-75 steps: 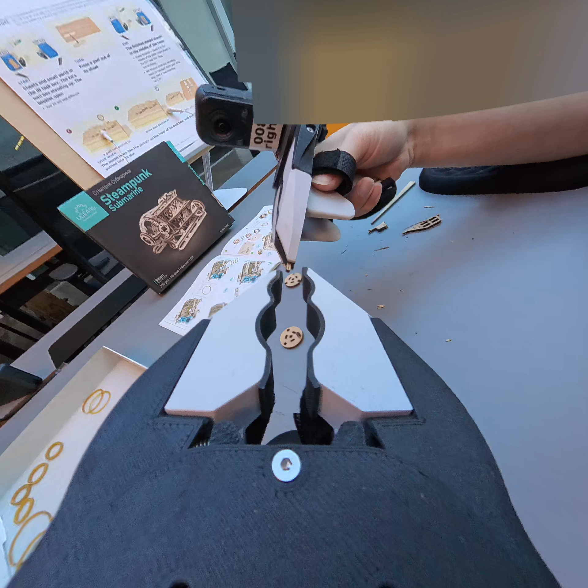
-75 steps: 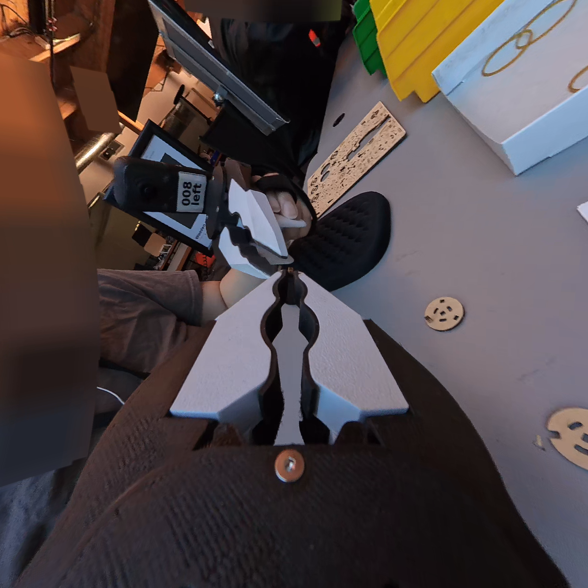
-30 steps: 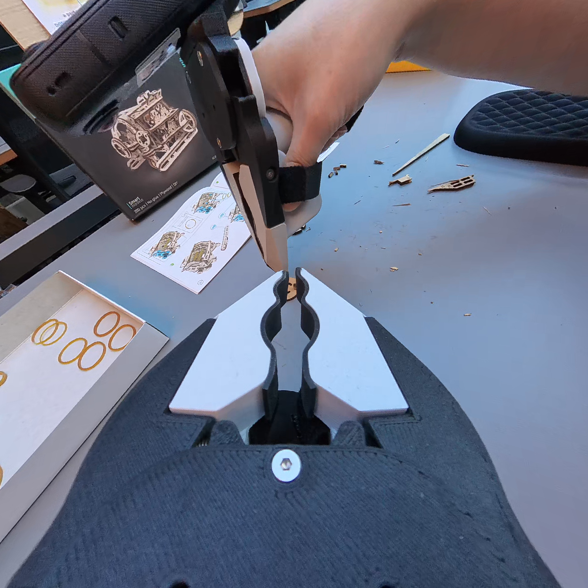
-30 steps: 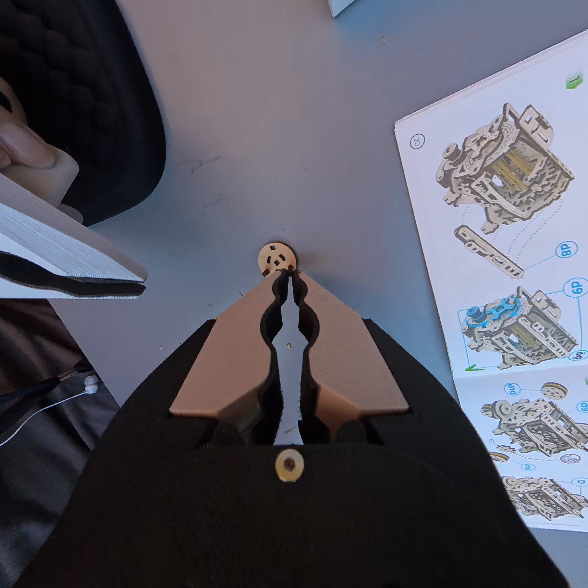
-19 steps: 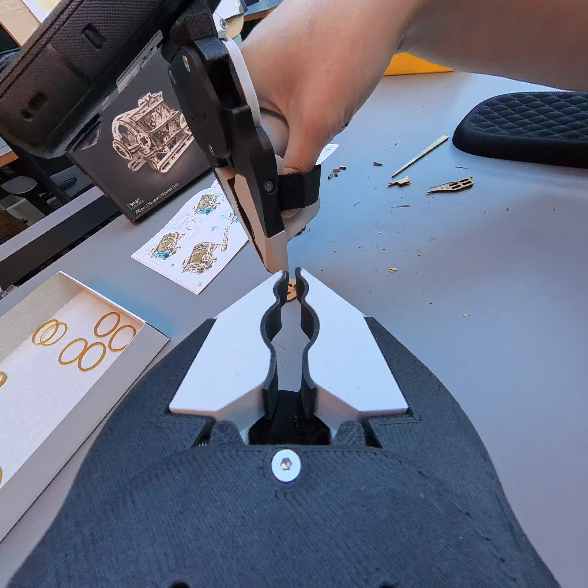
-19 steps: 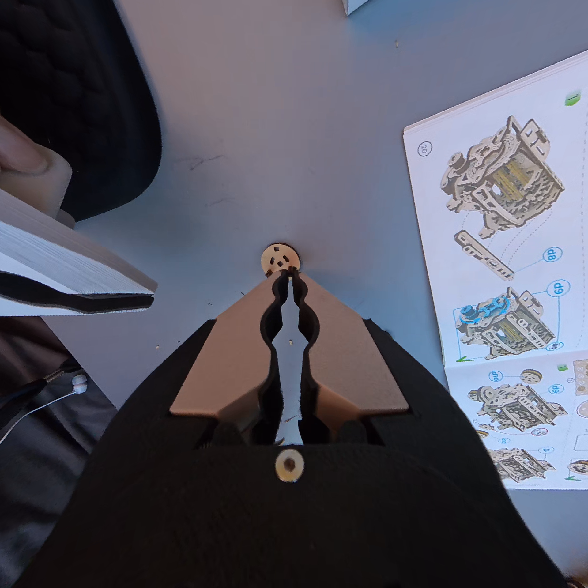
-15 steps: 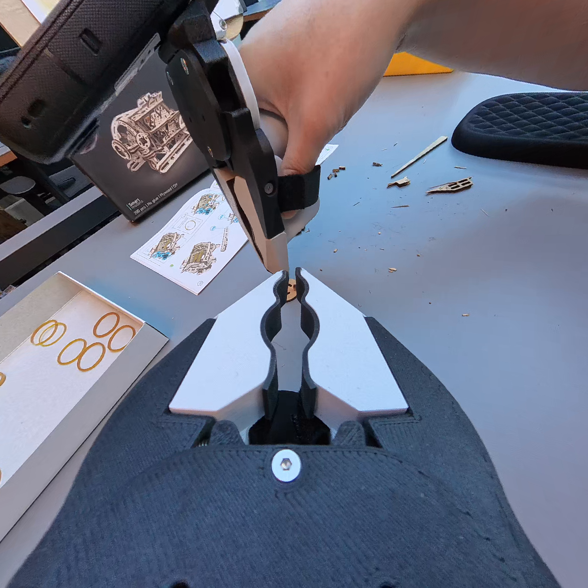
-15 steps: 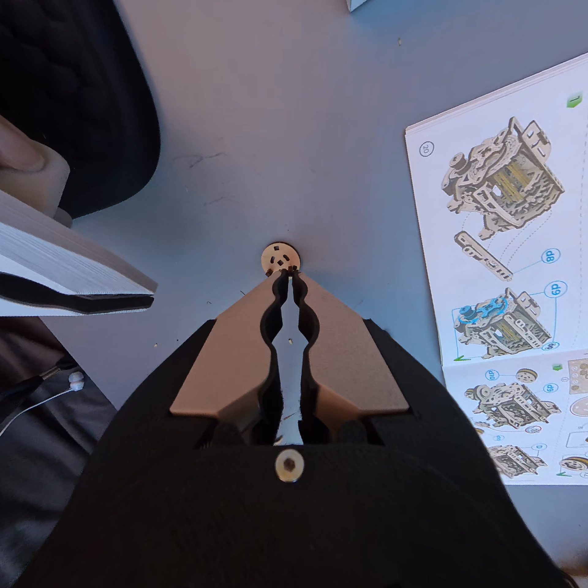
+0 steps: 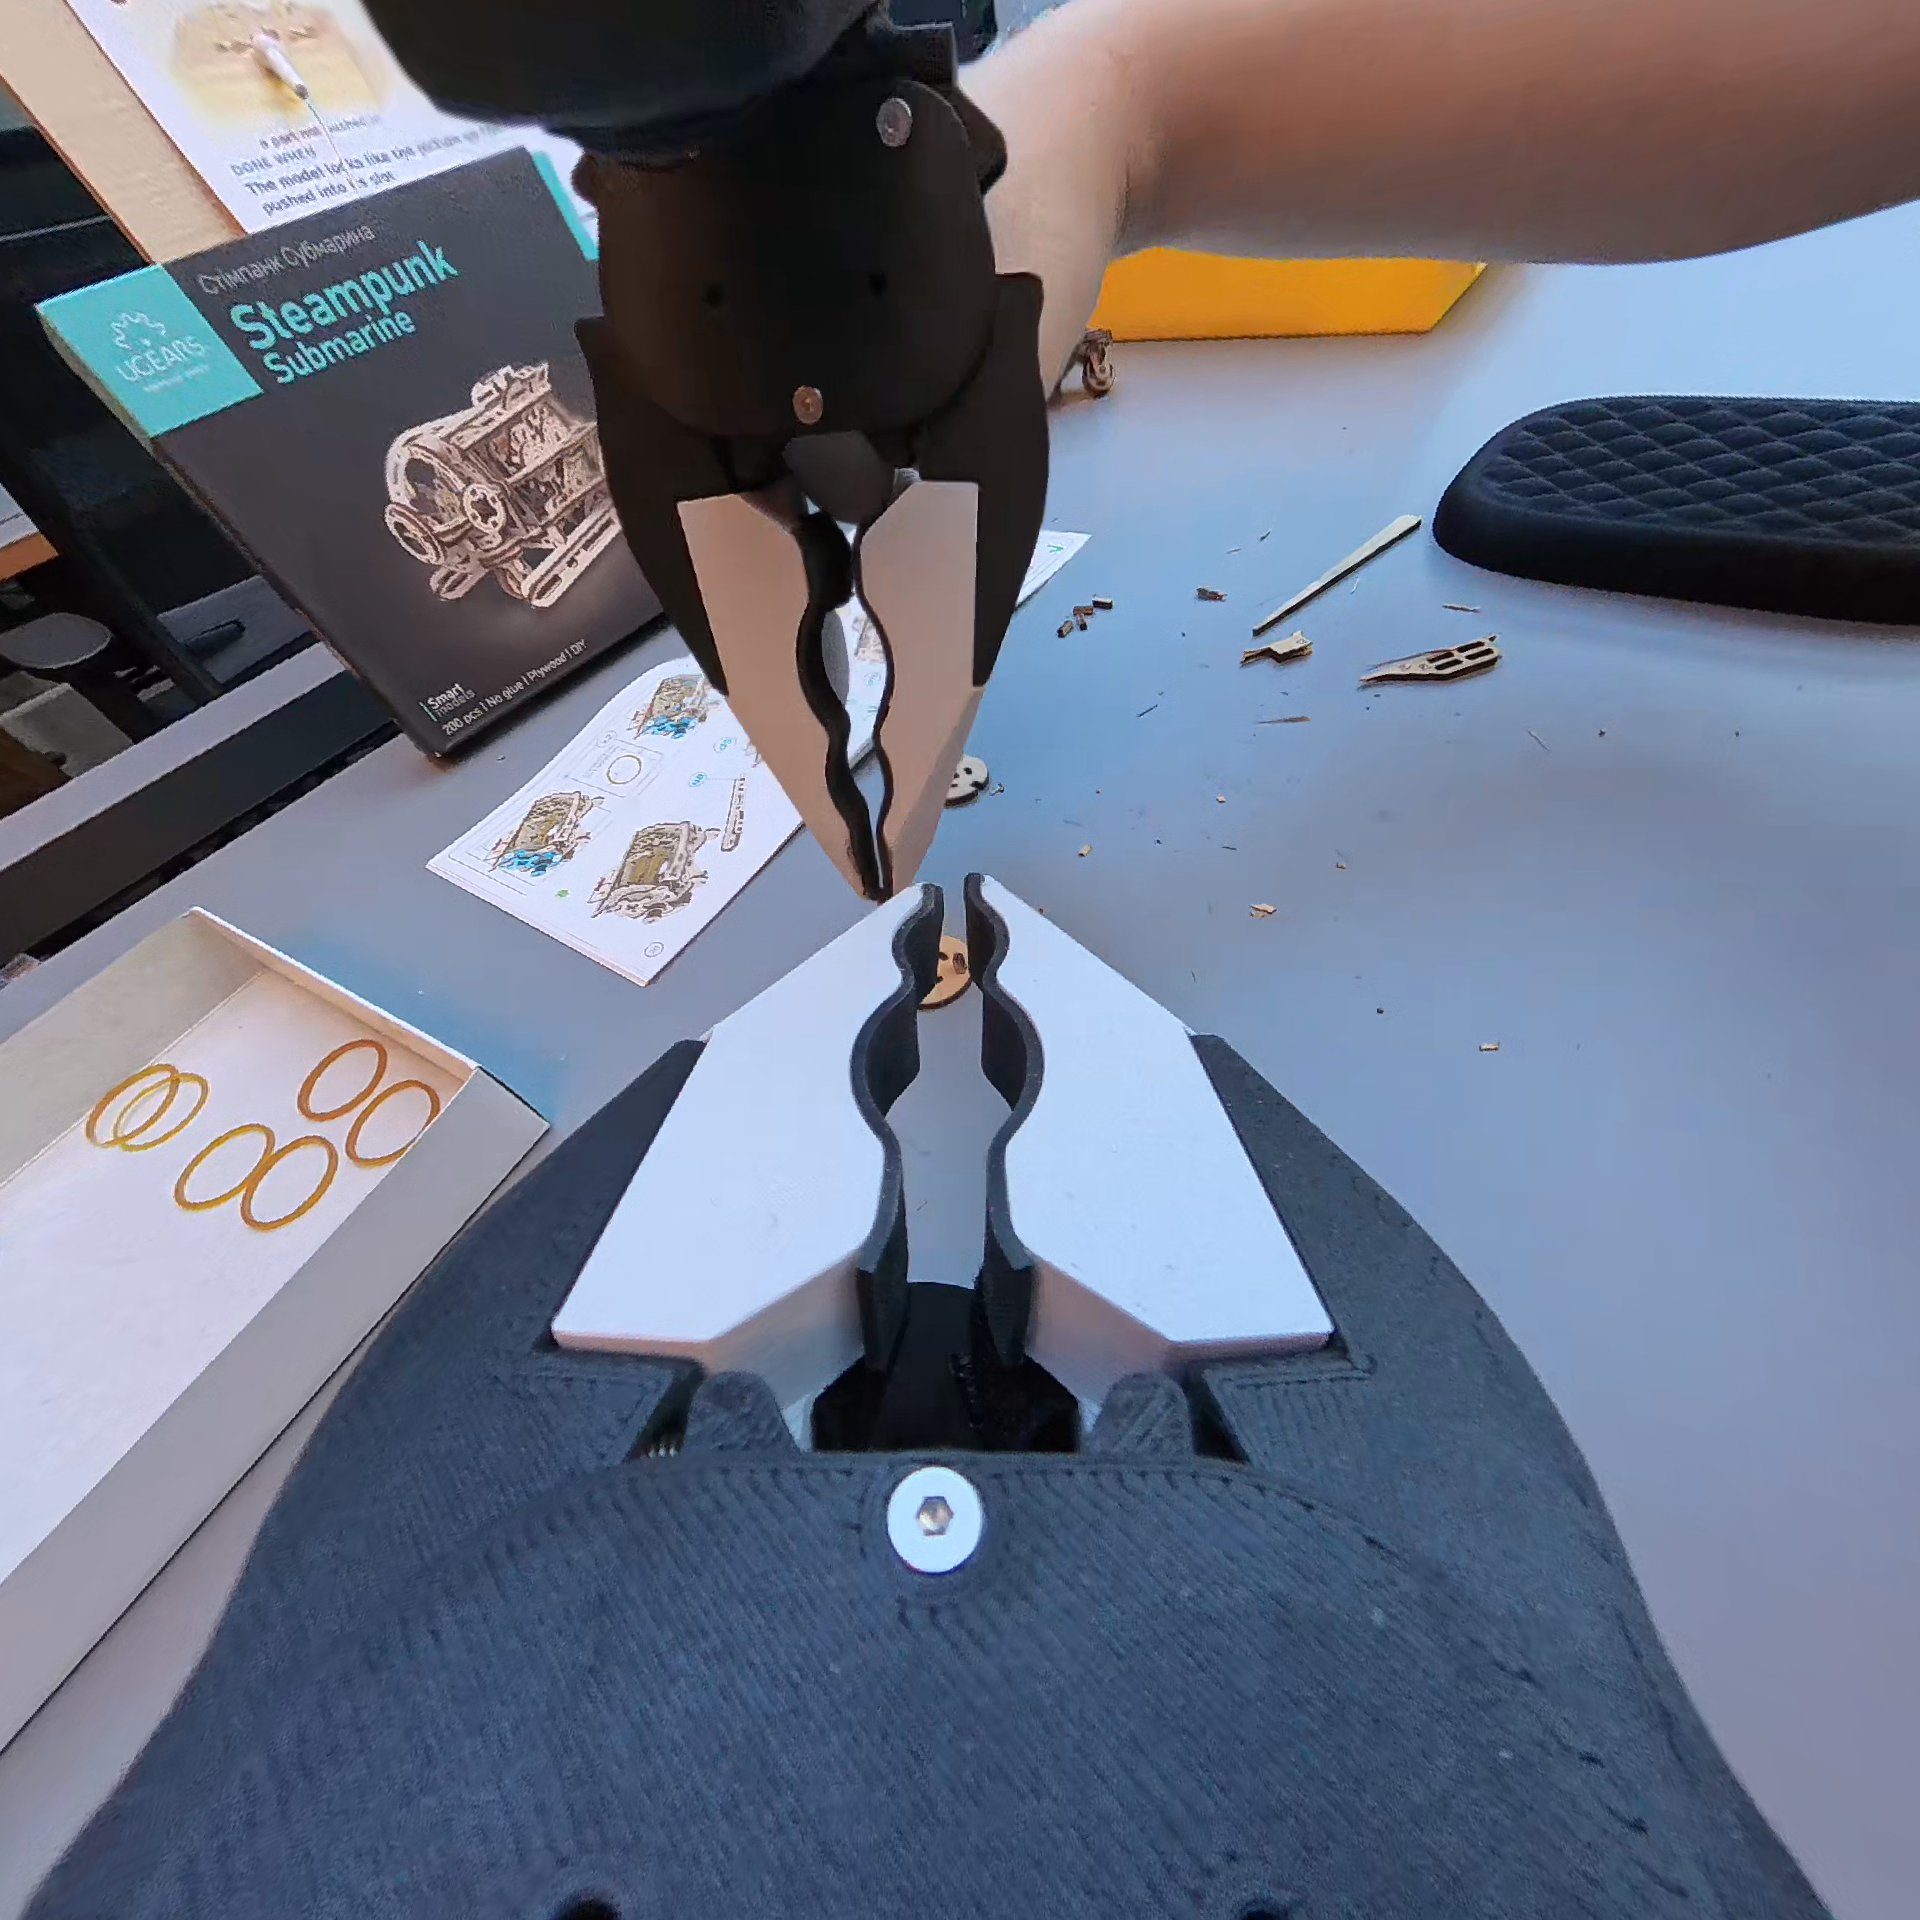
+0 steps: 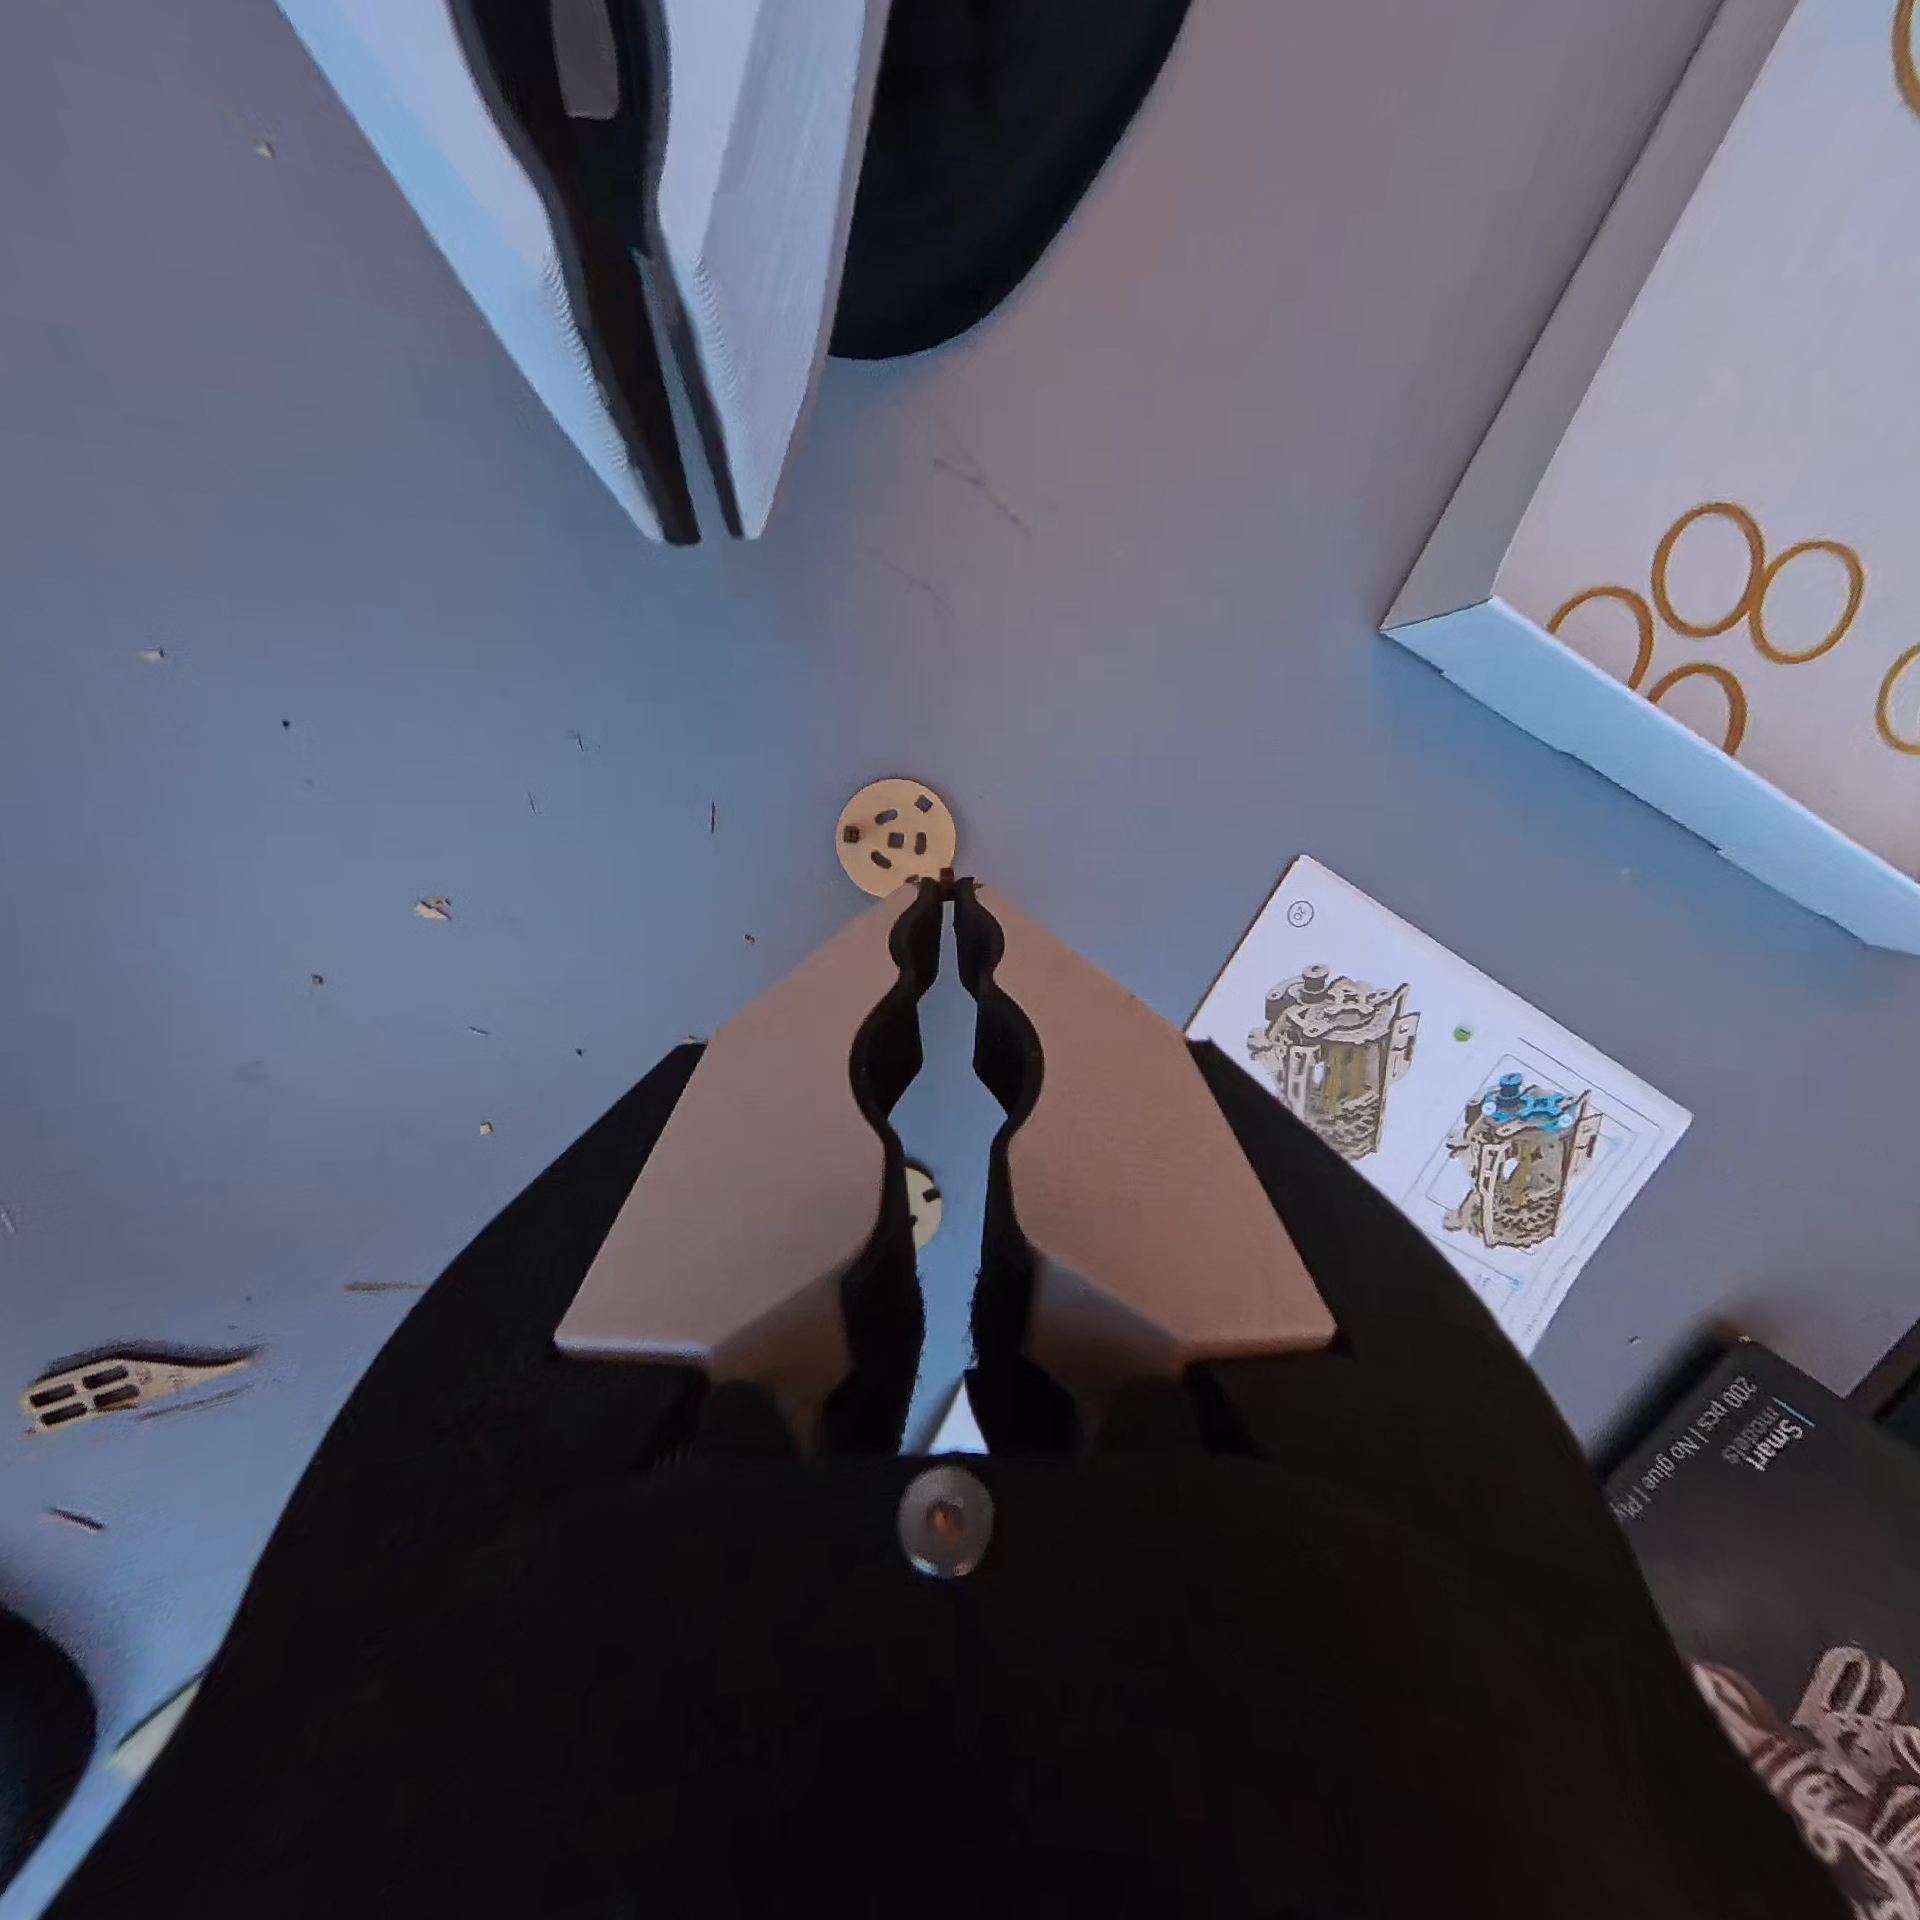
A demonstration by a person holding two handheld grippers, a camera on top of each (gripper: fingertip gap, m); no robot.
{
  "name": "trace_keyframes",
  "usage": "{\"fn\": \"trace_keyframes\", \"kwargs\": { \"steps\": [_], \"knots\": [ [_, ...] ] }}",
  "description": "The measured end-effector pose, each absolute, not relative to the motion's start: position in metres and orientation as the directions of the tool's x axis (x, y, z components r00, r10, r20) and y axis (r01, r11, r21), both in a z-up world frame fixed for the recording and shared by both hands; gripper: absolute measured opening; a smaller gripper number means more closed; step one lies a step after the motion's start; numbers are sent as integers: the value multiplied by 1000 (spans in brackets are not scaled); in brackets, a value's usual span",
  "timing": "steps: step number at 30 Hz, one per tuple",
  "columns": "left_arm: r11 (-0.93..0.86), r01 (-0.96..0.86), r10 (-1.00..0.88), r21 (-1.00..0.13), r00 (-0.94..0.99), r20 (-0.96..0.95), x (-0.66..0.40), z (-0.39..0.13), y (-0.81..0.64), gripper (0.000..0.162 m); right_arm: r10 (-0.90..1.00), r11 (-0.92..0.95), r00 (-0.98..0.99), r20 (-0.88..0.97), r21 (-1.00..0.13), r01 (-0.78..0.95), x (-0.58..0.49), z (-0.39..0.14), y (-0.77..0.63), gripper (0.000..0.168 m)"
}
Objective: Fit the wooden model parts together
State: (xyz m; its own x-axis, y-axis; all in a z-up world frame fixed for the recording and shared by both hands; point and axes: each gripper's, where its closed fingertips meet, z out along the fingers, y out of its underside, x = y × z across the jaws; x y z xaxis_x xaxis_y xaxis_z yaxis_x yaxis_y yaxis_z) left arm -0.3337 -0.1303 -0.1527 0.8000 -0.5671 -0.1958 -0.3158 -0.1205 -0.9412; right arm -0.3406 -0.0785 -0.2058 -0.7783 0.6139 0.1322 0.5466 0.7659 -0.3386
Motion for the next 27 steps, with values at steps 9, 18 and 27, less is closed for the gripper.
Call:
{"fn": "trace_keyframes", "kwargs": {
  "steps": [9,18,27],
  "knots": [
    [-104,-256,-569,-961,808,-154,-338,-145,-132,2,536,817,-839,98,-312,485,-335,-211,-83,1],
    [-101,-261,-570,-960,806,-159,-337,-146,-132,2,489,859,-867,93,-222,461,-333,-221,-82,1],
    [-93,-252,-570,-963,807,-156,-338,-144,-133,2,461,880,-881,105,-183,438,-333,-224,-79,1]
  ]
}}
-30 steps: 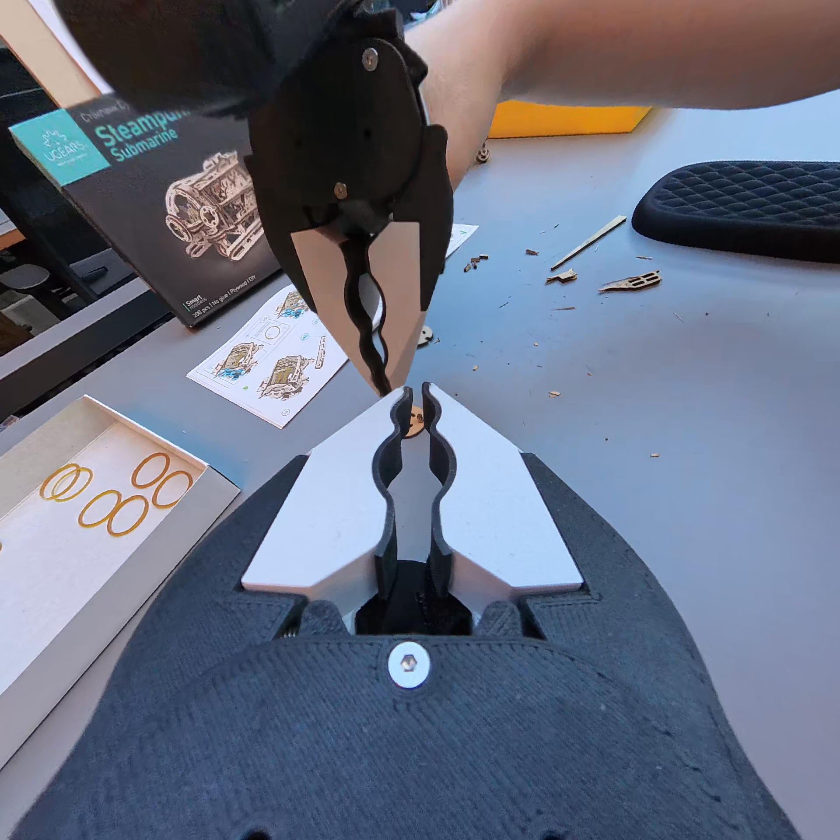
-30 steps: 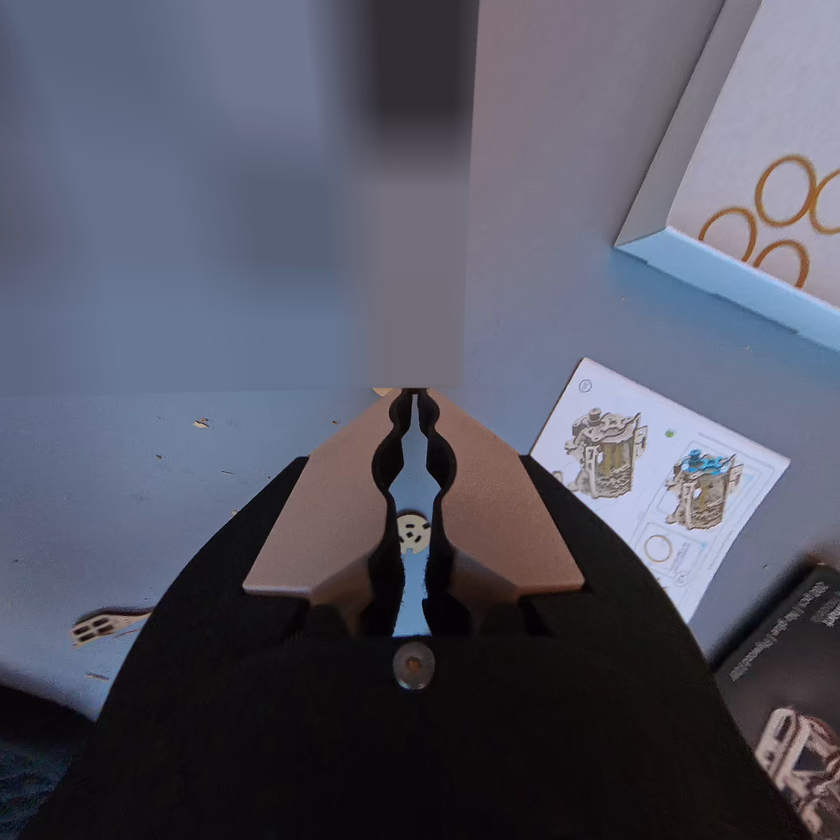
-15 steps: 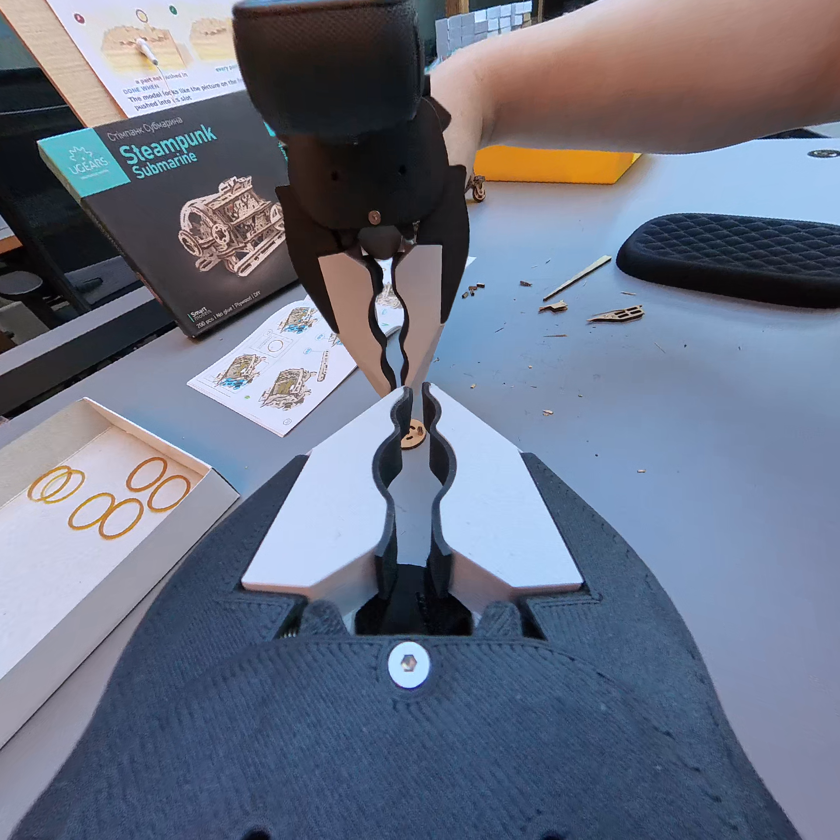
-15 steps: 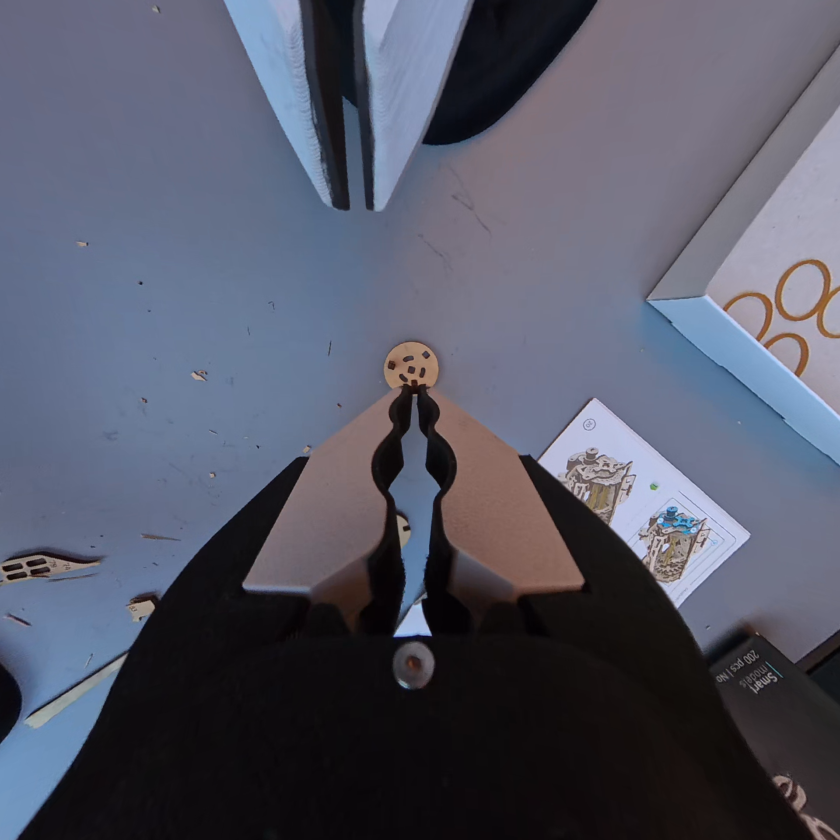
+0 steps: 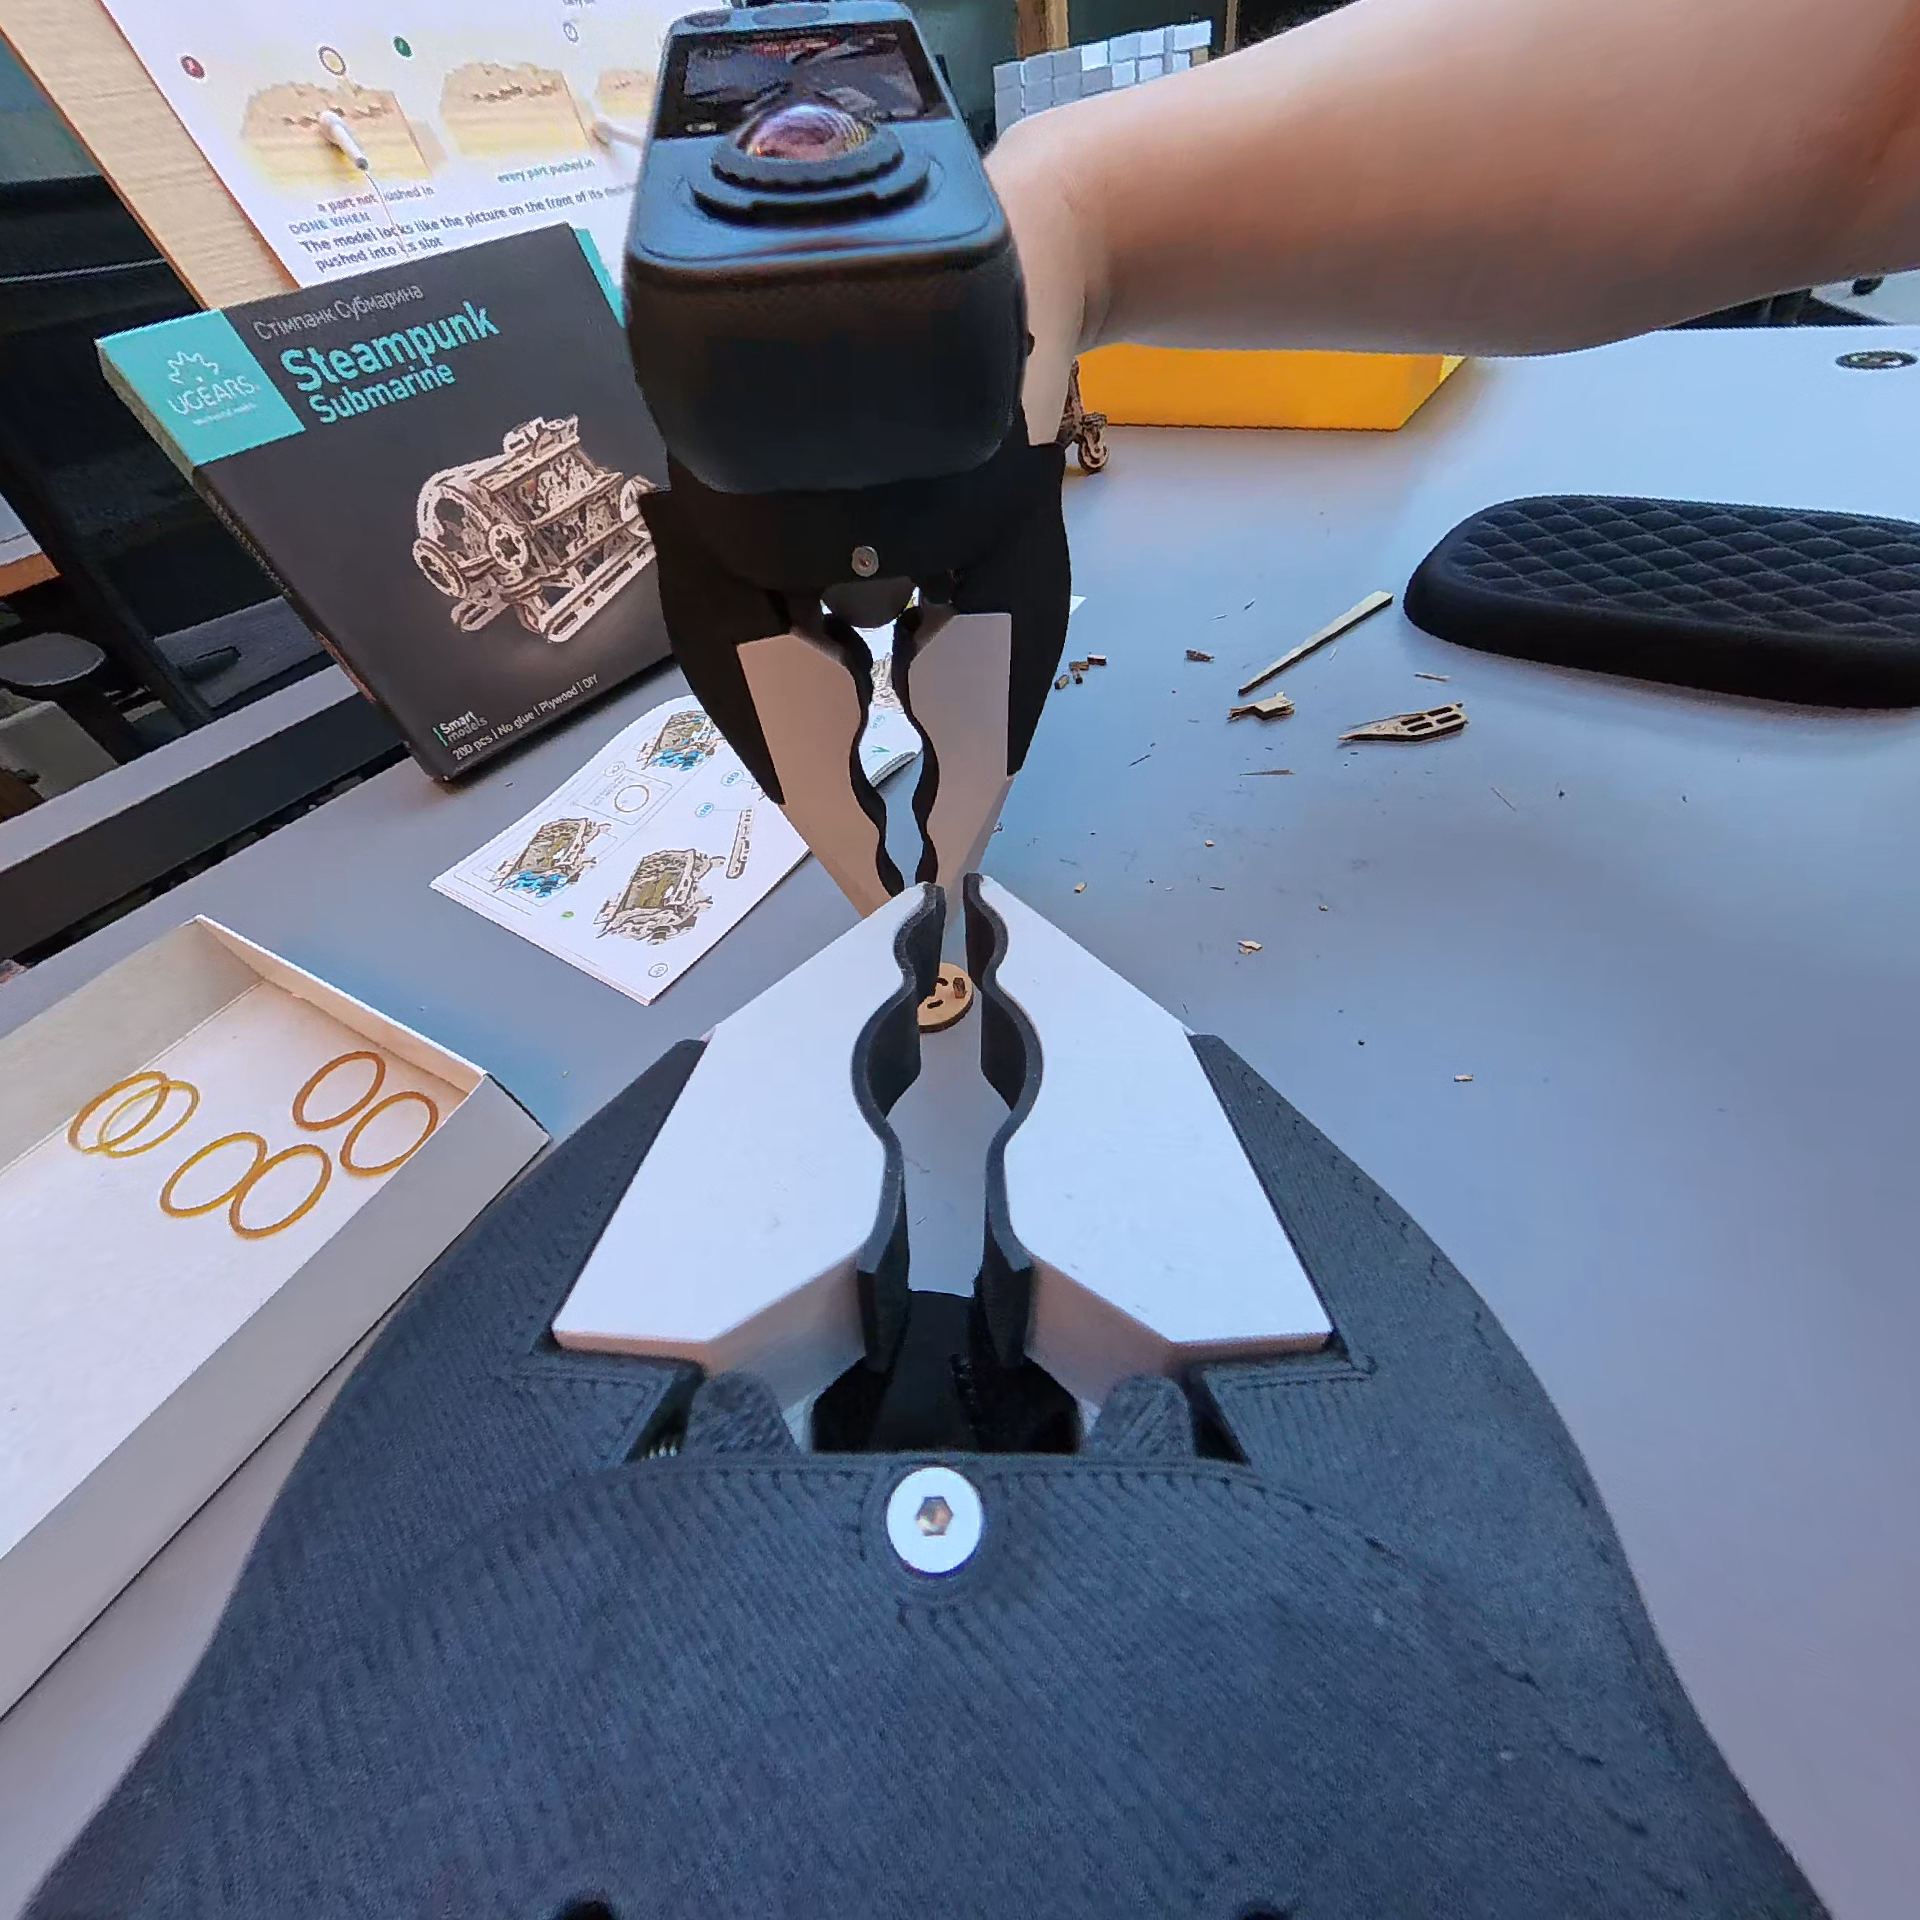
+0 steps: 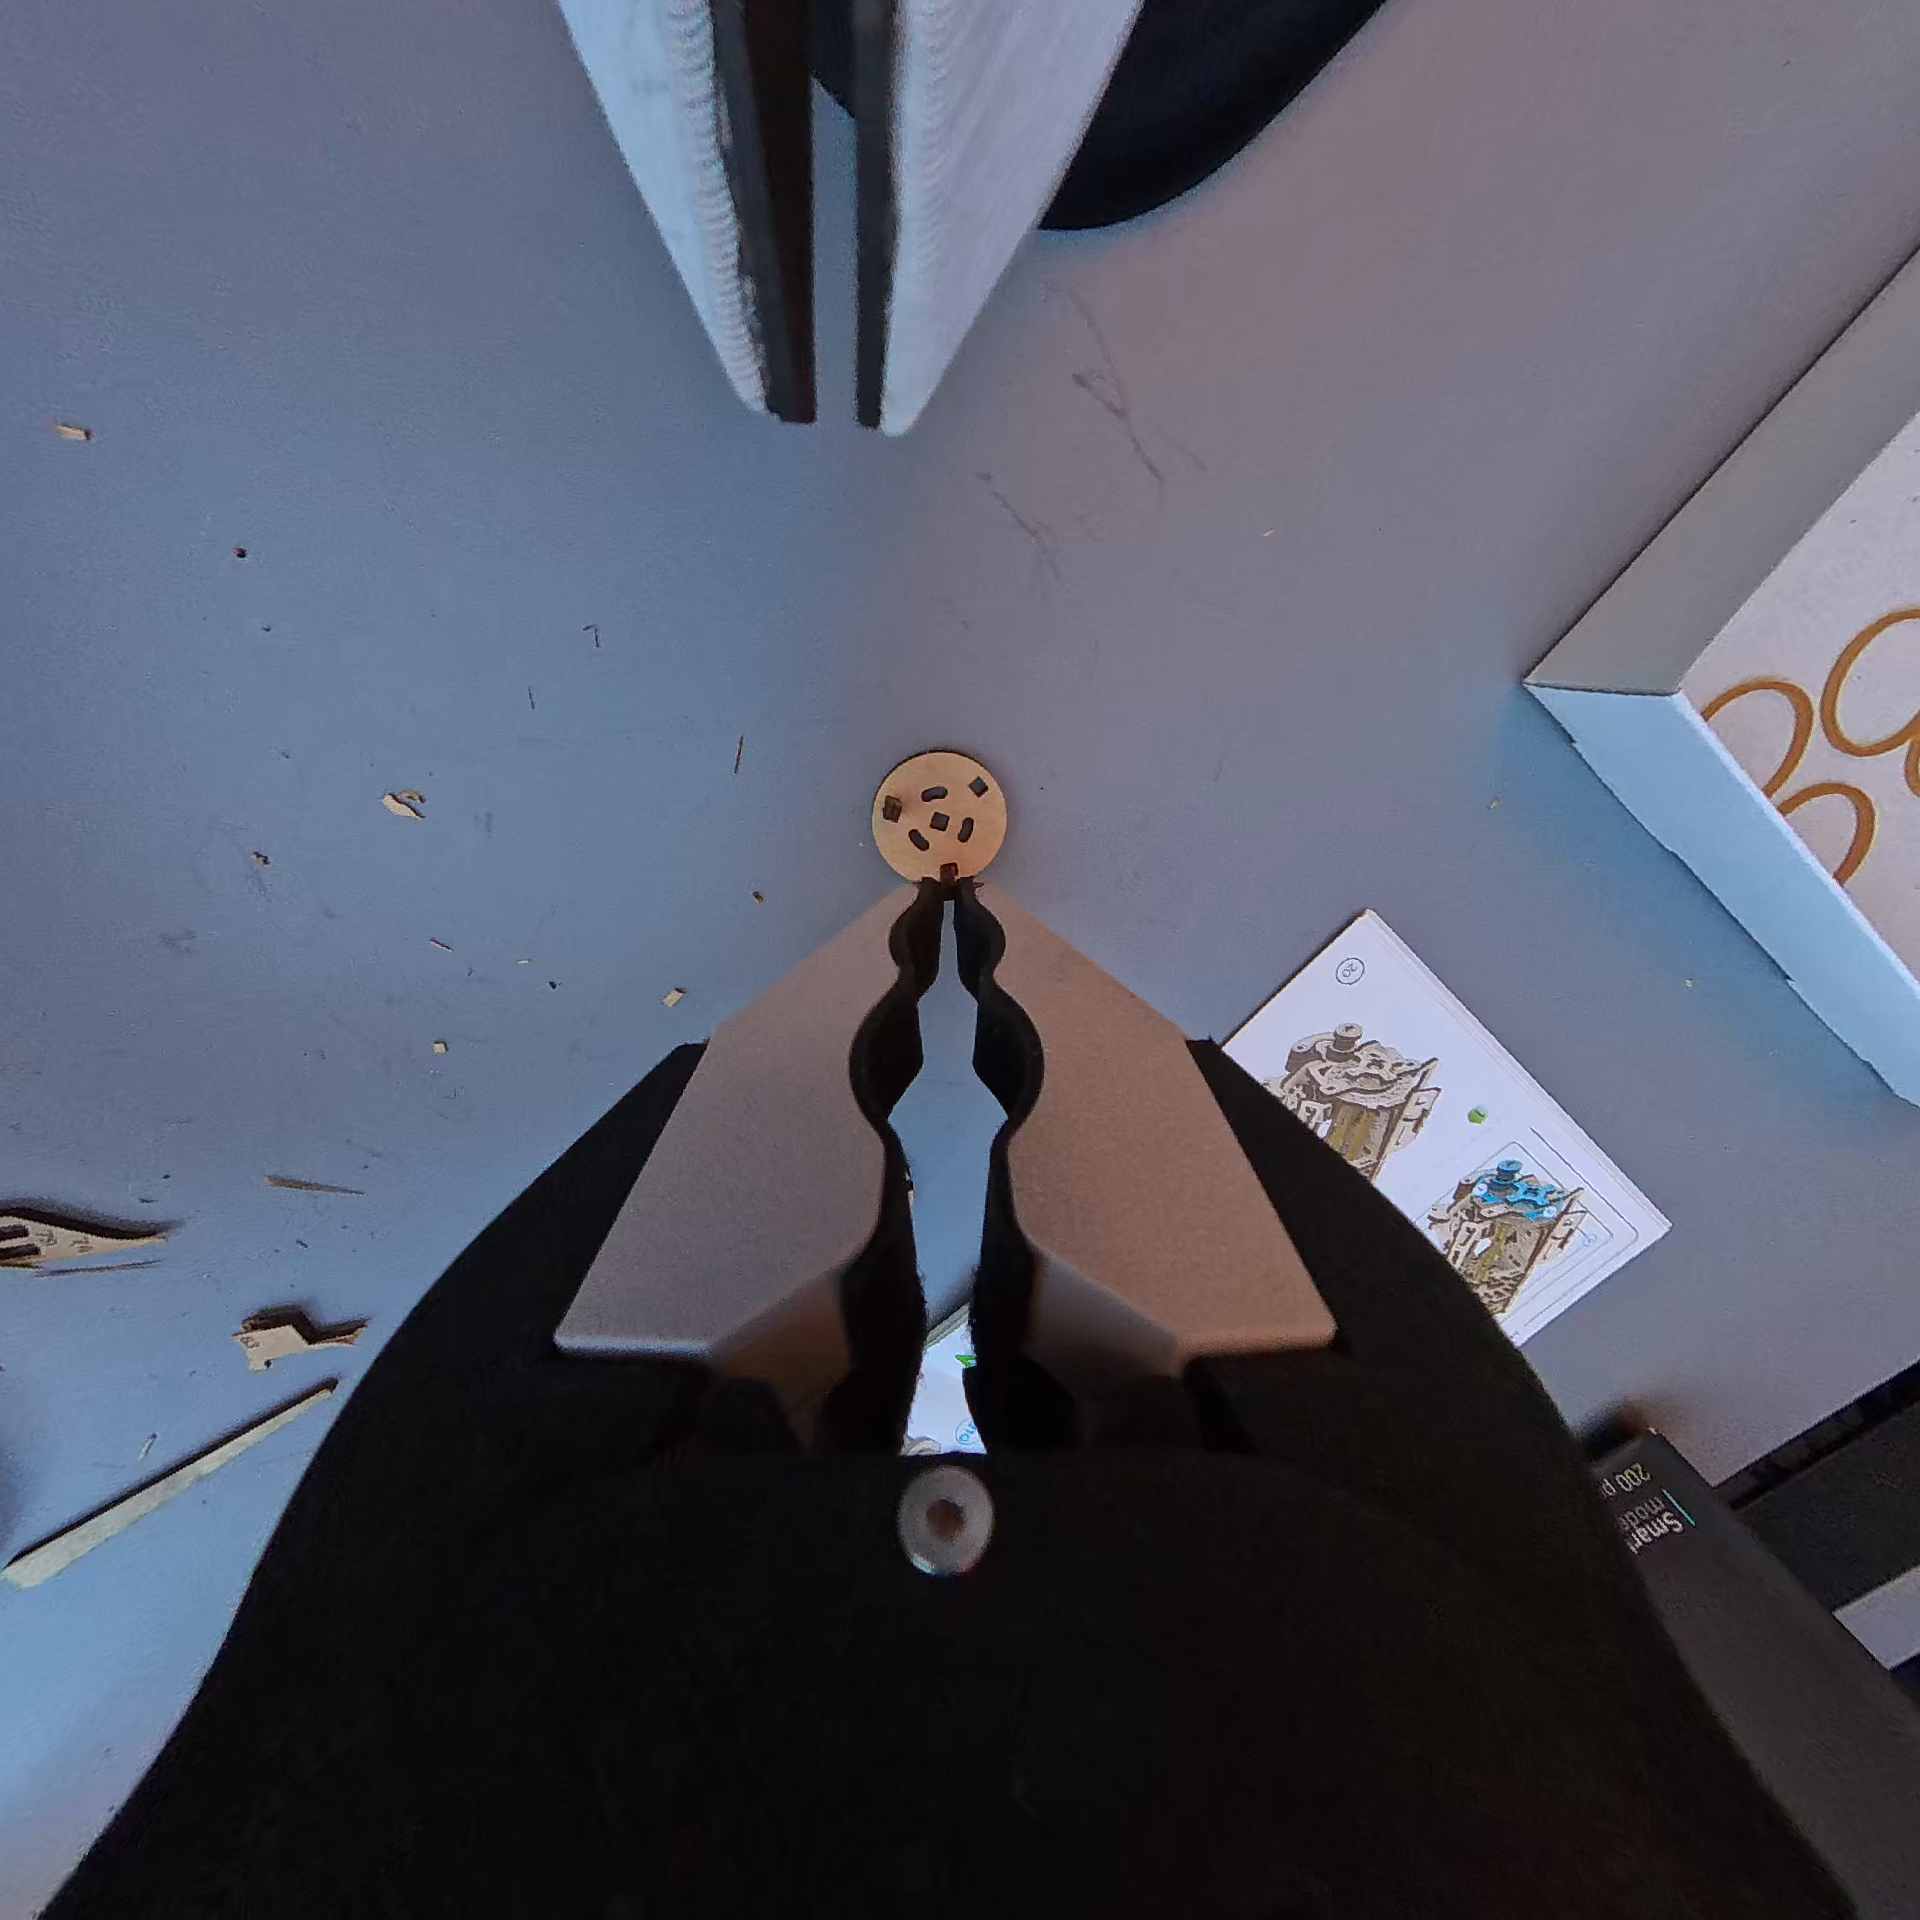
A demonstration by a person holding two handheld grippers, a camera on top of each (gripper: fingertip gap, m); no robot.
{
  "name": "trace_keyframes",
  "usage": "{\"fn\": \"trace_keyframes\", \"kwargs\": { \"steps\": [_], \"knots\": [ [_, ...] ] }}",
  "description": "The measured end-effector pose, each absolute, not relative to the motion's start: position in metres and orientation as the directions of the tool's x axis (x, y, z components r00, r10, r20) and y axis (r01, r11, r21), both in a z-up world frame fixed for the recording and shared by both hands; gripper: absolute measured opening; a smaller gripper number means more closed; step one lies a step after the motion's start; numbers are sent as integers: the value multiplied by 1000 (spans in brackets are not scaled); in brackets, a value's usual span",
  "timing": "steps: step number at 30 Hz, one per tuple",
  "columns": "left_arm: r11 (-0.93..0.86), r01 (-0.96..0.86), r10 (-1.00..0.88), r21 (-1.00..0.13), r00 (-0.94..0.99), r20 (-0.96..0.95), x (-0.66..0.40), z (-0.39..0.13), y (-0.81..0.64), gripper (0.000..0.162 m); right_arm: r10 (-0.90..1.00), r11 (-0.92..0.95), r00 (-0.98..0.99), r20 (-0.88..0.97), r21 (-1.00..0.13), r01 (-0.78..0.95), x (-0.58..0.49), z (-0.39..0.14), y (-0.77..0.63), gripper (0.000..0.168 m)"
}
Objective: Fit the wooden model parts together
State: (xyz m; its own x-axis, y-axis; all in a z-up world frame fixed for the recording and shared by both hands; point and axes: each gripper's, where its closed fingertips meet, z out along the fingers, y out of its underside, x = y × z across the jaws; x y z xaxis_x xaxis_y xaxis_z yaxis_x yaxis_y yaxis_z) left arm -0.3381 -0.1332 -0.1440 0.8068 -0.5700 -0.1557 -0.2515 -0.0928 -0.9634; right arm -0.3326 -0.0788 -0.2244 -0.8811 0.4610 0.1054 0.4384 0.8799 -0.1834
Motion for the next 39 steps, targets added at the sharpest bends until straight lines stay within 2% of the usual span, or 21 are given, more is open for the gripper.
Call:
{"fn": "trace_keyframes", "kwargs": {
  "steps": [13,39],
  "knots": [
    [-76,-236,-570,-969,807,-152,-339,-140,-135,2,321,947,-935,150,-24,321,-332,-225,-79,1],
    [-75,-221,-579,-972,804,-138,-339,-139,-137,2,305,952,-935,179,-40,303,-334,-225,-78,2]
  ]
}}
